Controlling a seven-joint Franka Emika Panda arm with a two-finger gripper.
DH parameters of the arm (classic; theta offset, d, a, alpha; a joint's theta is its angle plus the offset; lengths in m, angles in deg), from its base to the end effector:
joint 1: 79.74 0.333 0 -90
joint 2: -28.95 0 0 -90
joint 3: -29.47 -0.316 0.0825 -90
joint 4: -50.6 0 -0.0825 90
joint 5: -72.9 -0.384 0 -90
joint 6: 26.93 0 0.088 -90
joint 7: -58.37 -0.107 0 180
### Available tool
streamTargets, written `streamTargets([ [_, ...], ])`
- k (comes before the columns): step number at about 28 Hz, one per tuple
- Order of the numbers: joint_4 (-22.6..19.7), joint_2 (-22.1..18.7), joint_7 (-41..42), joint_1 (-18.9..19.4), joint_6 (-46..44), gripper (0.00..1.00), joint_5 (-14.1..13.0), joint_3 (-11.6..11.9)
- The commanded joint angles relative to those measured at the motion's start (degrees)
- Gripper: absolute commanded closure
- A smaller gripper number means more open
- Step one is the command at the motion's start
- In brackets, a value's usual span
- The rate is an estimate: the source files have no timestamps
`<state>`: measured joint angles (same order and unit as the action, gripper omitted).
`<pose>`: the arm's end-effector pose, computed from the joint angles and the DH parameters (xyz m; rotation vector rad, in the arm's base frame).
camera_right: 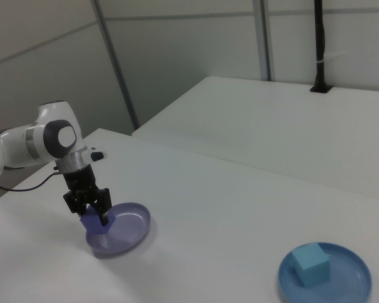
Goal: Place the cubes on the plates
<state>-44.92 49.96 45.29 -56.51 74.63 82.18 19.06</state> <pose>0.5365 0.3276 0.3781 2.8851 0.5971 -0.2936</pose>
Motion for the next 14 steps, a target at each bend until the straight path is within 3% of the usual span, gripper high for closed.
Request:
streamTargets([
  [1, 0.77, 0.43, 1.04, -0.29, 3.63, 0.79, 0.56, 0.56],
  [3, -0.02, 0.87, 1.04, -0.38, 6.18, 0.69, 1.00, 0.82],
  [4, -0.02, 1.05, 0.95, -0.55, 6.71, 0.55, 1.00, 0.91],
  [6, -0.02, 1.49, 0.43, -0.90, 7.24, 0.01, 1.00, 0.91],
  [14, 0.15, 0.79, -3.34, -1.69, 6.11, 0.00, 0.47, 1.70],
])
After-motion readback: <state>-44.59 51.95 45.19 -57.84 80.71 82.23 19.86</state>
